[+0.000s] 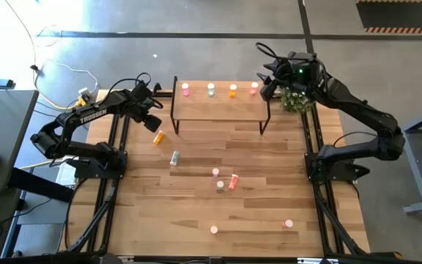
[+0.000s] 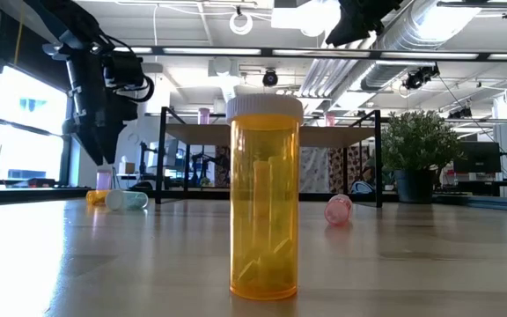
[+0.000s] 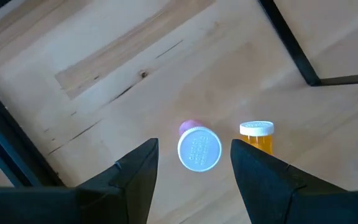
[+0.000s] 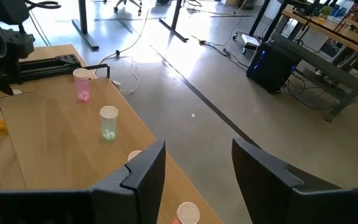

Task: Pick and place medicine bottles onto shelf by color
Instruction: Put the top pink pill bottle on the shelf aligned with the pink bottle

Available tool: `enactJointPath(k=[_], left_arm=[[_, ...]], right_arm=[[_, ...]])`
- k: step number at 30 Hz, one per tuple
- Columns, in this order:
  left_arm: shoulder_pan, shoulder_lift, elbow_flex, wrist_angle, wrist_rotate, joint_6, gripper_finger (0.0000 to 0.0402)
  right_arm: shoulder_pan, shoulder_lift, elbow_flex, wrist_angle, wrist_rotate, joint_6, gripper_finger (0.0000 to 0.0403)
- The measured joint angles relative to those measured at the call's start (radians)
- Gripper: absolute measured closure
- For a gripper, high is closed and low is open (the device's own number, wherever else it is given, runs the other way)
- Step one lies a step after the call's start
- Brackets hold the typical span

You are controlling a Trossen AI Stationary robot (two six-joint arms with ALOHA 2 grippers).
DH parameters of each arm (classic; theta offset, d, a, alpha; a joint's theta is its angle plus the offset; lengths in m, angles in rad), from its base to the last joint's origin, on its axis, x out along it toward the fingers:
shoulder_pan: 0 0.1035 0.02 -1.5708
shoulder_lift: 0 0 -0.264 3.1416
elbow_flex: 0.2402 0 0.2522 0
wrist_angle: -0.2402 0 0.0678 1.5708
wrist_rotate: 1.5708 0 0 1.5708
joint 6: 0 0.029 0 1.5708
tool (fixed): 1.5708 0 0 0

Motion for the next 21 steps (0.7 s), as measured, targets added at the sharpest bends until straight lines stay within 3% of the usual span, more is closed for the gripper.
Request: enactJointPath(k=[21], left_arm=[[-0.016,0.131,0.000,0.020,-0.039,0.026,0.0208]], right_arm=[[-0.005,0.000,0.000,-0.001,0.001,0.024,0.0226]])
